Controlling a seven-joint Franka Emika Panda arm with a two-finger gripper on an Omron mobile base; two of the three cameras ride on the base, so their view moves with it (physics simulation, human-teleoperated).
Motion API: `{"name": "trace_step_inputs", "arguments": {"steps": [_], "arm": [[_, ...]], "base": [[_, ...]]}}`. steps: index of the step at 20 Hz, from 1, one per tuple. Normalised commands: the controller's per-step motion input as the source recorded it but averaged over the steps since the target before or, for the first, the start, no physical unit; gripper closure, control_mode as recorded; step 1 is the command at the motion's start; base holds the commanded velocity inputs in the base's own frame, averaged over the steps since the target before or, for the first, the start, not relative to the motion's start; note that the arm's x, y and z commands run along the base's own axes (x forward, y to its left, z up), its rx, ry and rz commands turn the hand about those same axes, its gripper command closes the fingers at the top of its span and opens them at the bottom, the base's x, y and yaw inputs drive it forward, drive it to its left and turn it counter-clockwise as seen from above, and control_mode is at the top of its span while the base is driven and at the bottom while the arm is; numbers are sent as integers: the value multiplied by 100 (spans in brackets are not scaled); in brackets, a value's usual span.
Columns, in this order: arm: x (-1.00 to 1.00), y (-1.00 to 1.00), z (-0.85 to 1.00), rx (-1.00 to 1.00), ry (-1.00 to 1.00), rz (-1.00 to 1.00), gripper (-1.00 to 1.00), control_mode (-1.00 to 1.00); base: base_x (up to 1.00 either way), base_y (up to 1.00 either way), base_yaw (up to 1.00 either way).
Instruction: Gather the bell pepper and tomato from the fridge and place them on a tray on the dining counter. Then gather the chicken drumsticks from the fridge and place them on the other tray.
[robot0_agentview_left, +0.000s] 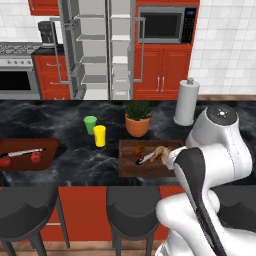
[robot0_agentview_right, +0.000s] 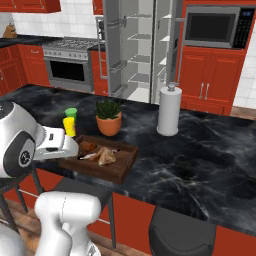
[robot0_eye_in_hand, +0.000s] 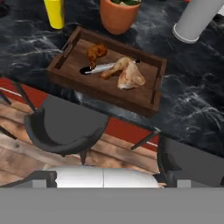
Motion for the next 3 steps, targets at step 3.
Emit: {"name": "trace_step_inputs", "arguments": {"steps": [3], "arm": [[-100, -17, 0, 0, -17, 0, -100, -100]], "base": [[0, 0, 0]]}}
